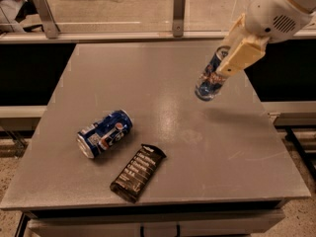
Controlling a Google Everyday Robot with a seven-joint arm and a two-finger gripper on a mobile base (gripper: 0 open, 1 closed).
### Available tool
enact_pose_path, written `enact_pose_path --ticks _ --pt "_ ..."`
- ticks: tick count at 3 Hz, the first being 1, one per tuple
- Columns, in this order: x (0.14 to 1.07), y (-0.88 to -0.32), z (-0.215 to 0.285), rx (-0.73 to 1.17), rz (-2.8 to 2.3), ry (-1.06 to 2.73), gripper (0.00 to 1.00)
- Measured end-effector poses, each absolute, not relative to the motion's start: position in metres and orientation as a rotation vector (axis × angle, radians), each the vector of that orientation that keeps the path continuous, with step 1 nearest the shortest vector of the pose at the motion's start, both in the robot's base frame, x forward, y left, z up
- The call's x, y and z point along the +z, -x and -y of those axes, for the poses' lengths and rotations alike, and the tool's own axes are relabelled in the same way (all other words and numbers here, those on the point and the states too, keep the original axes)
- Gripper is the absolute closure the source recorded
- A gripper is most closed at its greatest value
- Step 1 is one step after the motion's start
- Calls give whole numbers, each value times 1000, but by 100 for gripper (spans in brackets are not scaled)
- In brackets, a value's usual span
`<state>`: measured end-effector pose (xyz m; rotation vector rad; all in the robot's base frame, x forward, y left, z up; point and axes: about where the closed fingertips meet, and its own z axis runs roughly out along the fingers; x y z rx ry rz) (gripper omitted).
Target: Move redbull can near rxbar chocolate
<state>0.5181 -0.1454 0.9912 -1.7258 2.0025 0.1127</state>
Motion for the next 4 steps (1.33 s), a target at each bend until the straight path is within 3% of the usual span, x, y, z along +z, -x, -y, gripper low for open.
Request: enact_pose_path --ticks 2,4 --pt "1001 -471 88 271 -1871 2024 100" --pt "981 -471 79 214 -1919 2090 100"
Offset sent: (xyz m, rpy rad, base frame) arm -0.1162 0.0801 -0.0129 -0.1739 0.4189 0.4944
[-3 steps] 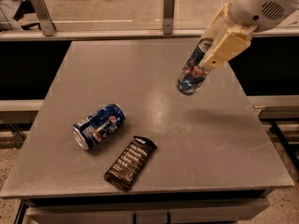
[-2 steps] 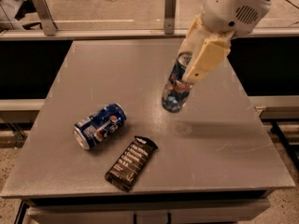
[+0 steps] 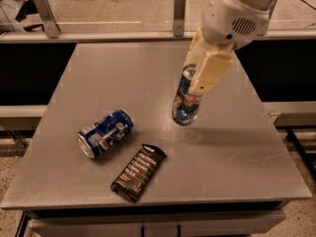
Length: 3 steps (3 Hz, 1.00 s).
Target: Move redbull can near rxbar chocolate
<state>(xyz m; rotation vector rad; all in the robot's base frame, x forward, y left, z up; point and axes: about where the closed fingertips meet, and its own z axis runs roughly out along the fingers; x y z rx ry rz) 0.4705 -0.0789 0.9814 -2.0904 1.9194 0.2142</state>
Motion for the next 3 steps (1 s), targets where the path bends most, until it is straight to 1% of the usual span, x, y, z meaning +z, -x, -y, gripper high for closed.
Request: enact_pose_path --ticks 1,2,3 --pt "955 -467 69 49 -1986 2221 100" --pt "936 -467 66 -58 -2002 2310 100" --pt "931 -466 66 -42 -1972 2321 84"
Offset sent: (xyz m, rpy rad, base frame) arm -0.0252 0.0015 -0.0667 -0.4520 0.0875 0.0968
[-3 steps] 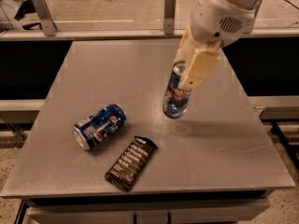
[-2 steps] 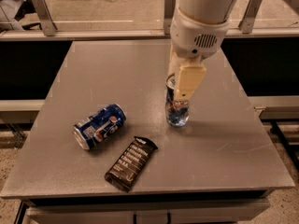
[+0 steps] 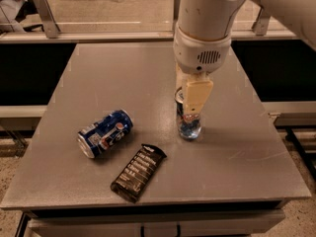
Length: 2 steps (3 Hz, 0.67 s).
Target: Move redbull can near rxbar chocolate
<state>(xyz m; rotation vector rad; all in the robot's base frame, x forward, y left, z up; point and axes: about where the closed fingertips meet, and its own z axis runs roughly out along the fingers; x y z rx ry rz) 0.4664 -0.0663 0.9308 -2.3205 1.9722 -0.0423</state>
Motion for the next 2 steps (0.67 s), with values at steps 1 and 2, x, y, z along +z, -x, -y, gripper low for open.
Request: enact_pose_path --ticks 1,2 --pt "939 -462 64 46 -1932 2285 61" --pt "951 -457 61 96 -1908 2255 37"
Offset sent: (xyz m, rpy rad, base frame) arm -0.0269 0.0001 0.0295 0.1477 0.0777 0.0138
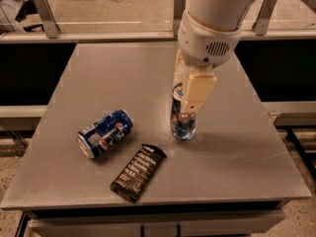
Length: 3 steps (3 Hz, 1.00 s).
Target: Move redbull can near rxbar chocolate
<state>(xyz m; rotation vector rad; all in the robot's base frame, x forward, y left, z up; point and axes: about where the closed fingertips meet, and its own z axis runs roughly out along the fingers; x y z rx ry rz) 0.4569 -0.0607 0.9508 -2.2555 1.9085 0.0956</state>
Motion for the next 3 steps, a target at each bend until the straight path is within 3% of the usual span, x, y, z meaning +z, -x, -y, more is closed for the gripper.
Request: enact_pose_path --ticks 1,2,3 --pt "952 -455 60 134 -1906 2241 15" --pt "945 -452 63 151 -1912 2204 0" --pt "945 -452 63 151 -1912 2204 0"
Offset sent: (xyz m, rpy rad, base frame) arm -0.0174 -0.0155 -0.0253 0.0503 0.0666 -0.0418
